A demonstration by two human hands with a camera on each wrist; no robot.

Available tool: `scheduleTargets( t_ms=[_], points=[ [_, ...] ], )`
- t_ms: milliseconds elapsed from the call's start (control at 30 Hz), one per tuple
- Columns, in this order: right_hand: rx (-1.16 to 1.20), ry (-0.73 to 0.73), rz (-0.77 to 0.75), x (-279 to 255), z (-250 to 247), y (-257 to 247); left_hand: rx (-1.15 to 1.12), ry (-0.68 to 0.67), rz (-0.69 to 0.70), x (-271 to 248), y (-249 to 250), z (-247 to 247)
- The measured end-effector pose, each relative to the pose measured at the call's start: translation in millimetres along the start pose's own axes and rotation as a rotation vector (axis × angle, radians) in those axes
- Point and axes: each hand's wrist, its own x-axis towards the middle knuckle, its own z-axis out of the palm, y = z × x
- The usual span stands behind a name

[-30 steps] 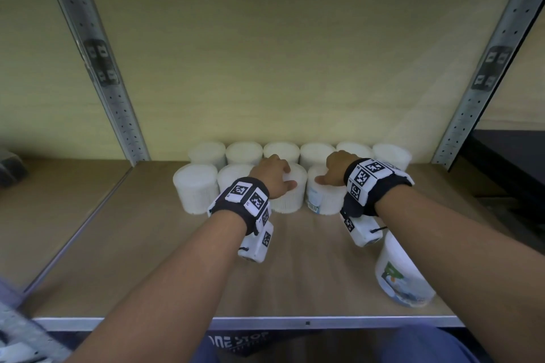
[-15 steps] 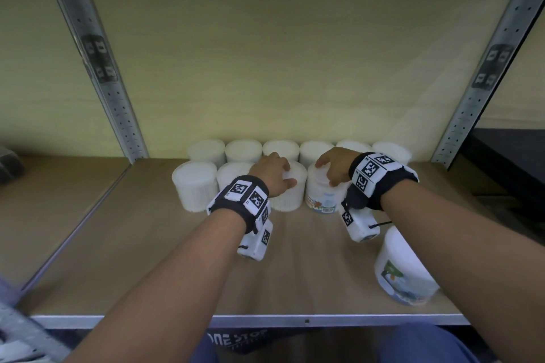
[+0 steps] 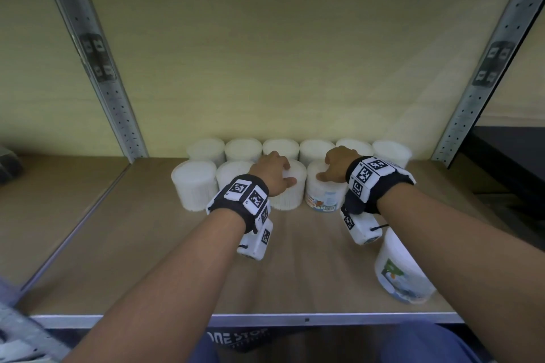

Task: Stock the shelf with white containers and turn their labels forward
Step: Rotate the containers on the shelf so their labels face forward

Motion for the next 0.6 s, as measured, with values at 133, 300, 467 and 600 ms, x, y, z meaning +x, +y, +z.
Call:
scheduleTargets(
  t_ms=[133, 300, 467, 600],
  points=[
    [0.022, -0.102, -0.045, -1.3, -8.3, 1.8, -0.002, 0.006, 0.005, 0.1, -0.6, 0.3],
    [0.072, -0.087, -0.095, -3.7, -10.0, 6.3, 0.005, 0.009, 0.005, -0.3, -0.5, 0.5],
    [0.029, 0.018, -0.030, -3.6, -5.2, 5.2, 0.015, -0.004, 0.006, -0.8, -0.4, 0.1],
    [0.015, 0.018, -0.023, -2.3, 1.0, 2.2, 0.019, 0.001, 0.006, -1.6, 0.4, -0.4]
  ],
)
